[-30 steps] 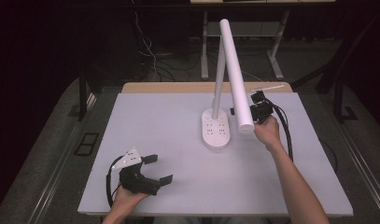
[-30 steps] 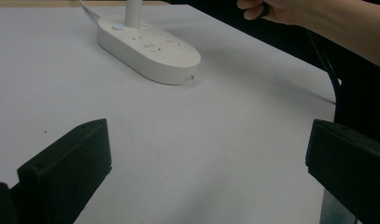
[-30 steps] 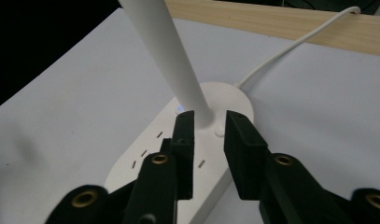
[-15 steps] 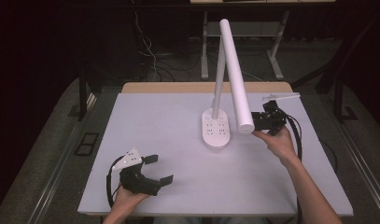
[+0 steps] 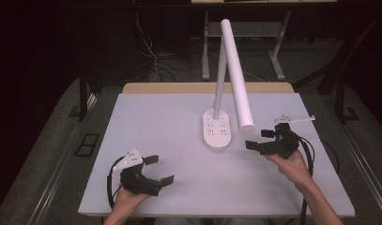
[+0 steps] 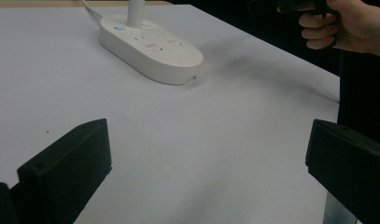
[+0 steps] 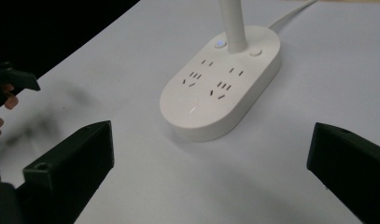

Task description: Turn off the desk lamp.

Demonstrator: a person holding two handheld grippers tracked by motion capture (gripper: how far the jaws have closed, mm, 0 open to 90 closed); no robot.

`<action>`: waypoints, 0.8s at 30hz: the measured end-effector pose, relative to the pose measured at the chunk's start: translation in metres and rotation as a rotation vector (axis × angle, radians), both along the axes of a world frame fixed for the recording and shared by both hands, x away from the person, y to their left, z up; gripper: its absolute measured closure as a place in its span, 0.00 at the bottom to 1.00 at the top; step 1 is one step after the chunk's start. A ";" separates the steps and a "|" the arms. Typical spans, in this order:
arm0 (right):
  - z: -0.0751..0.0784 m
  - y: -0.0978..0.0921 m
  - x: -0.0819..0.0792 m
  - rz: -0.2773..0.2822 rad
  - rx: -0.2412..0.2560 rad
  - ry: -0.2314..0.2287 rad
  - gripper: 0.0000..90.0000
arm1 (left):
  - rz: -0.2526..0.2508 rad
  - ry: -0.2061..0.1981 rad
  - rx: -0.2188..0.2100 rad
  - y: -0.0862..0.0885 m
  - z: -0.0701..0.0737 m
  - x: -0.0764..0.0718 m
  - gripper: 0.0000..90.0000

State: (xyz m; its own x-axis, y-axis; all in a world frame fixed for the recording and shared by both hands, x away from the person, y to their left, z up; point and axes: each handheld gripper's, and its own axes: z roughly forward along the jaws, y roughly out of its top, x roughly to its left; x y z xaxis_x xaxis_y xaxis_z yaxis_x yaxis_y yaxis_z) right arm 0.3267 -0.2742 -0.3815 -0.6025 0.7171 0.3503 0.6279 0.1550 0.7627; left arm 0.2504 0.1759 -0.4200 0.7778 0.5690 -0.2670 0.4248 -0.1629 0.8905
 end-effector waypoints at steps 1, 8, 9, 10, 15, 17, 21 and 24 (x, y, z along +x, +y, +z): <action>-0.001 -0.001 -0.004 -0.002 0.003 0.002 0.01 | 0.000 0.000 0.000 0.000 0.000 0.000 0.00; -0.008 -0.010 -0.027 -0.016 0.012 -0.015 0.01 | -0.001 -0.001 0.005 0.000 0.000 0.000 0.00; -0.009 -0.011 -0.030 -0.019 0.017 -0.014 0.01 | 0.001 0.001 0.004 0.000 0.000 0.000 0.00; -0.011 -0.012 -0.034 -0.023 0.021 -0.018 0.01 | 0.000 0.000 0.005 0.000 0.000 0.000 0.00; -0.023 -0.014 -0.052 -0.036 0.027 -0.028 0.01 | 0.001 0.000 0.006 0.000 0.000 0.000 0.00; -0.027 -0.014 -0.060 -0.043 0.020 -0.026 0.01 | 0.001 0.000 0.007 0.000 0.000 0.000 0.00; -0.035 -0.014 -0.072 -0.048 0.015 -0.029 0.01 | 0.002 0.003 0.008 0.000 0.000 -0.001 0.00; -0.040 -0.015 -0.078 -0.052 0.002 -0.032 0.01 | 0.002 0.002 0.007 0.000 0.000 0.000 0.00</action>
State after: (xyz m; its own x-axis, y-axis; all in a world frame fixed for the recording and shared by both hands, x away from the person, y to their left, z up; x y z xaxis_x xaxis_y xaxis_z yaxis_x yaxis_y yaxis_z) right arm 0.2484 -0.2888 -0.4212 -0.5755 0.7469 0.3329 0.6106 0.1217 0.7825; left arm 0.2500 0.1754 -0.4203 0.7762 0.5722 -0.2647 0.4270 -0.1682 0.8885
